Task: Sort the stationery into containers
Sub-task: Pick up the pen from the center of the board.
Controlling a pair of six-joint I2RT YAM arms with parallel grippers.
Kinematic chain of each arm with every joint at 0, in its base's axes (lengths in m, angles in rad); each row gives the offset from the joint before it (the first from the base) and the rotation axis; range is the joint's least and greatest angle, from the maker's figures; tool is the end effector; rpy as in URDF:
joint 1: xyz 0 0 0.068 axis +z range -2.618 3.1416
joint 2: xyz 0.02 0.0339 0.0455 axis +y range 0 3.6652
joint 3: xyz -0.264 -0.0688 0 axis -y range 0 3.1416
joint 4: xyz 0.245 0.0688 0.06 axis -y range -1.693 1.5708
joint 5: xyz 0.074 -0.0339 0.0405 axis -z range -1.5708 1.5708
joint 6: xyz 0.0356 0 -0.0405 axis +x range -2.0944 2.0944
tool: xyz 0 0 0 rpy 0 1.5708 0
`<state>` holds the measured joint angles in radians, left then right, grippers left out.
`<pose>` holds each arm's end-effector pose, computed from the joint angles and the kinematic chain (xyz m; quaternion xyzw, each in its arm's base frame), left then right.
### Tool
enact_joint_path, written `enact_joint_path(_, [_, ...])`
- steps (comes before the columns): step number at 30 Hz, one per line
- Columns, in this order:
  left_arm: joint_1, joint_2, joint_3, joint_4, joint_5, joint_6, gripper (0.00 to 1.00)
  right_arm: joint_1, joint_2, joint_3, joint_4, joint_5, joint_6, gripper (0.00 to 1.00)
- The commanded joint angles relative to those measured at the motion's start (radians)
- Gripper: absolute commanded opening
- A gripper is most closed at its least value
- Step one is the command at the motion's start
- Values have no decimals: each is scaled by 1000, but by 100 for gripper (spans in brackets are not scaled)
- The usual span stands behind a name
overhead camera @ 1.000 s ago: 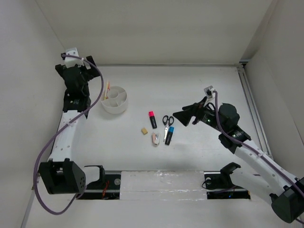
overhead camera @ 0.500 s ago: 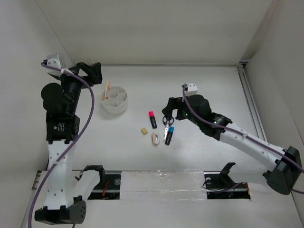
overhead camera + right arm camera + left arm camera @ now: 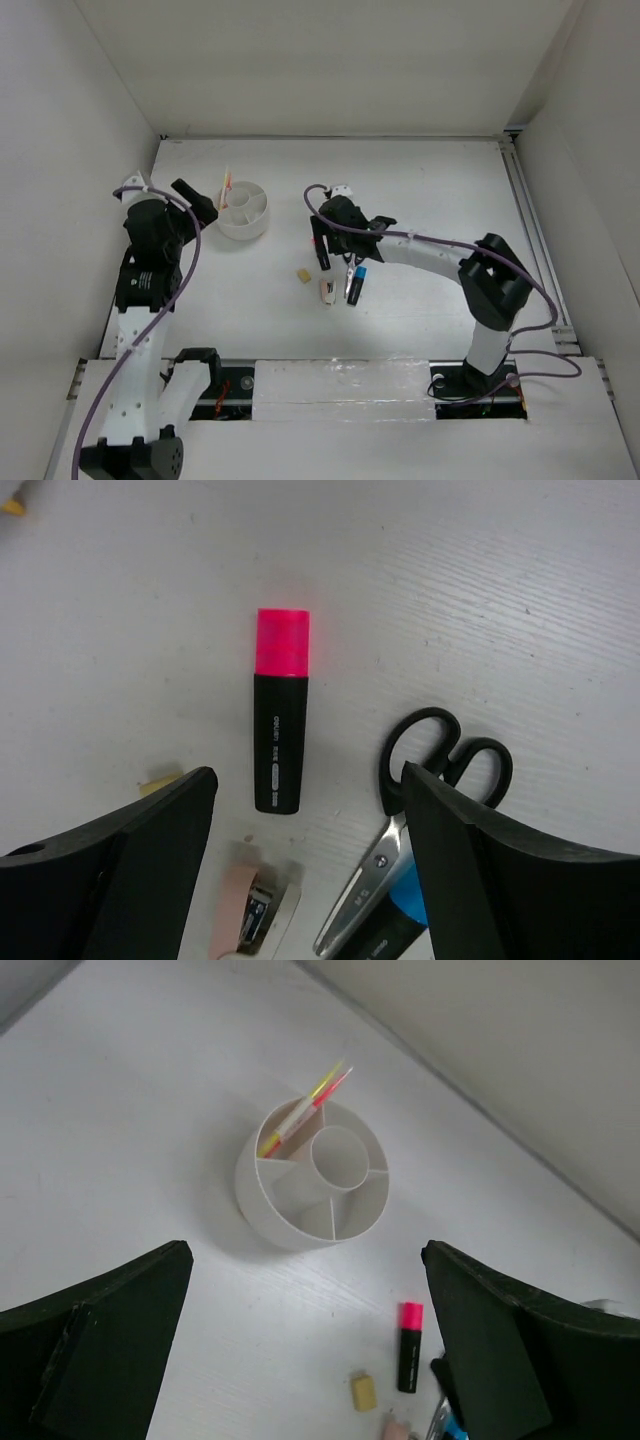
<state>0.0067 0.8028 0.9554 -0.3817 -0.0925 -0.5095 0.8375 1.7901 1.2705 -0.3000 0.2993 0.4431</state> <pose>0.1762 0.0045 0.3751 -0.2275 0.7492 -0.1194 0.6105 0.2713 0.2854 0.2227 -0.1266 0.9128 0.1055 0.3737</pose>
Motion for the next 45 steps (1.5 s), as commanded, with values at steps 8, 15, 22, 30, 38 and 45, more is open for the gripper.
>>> enact_joint_path(8, [-24,-79,23,37,-6,-58,100,11,158,156,-43,12,-9,76])
enact_joint_path(15, [-42,-88,23,37,-6,-58,100,21,213,165,-76,3,-9,60])
enact_joint_path(22, [-42,-79,23,27,-76,-37,100,40,276,165,-117,3,0,49])
enact_joint_path(30, [-42,-27,23,36,63,-4,100,40,244,156,-75,3,0,0])
enact_joint_path(38, [-42,94,-15,203,601,-38,100,21,60,147,4,-100,-58,0])
enact_joint_path(45, [-42,156,-63,326,761,-119,100,55,-64,147,140,-221,-58,0])
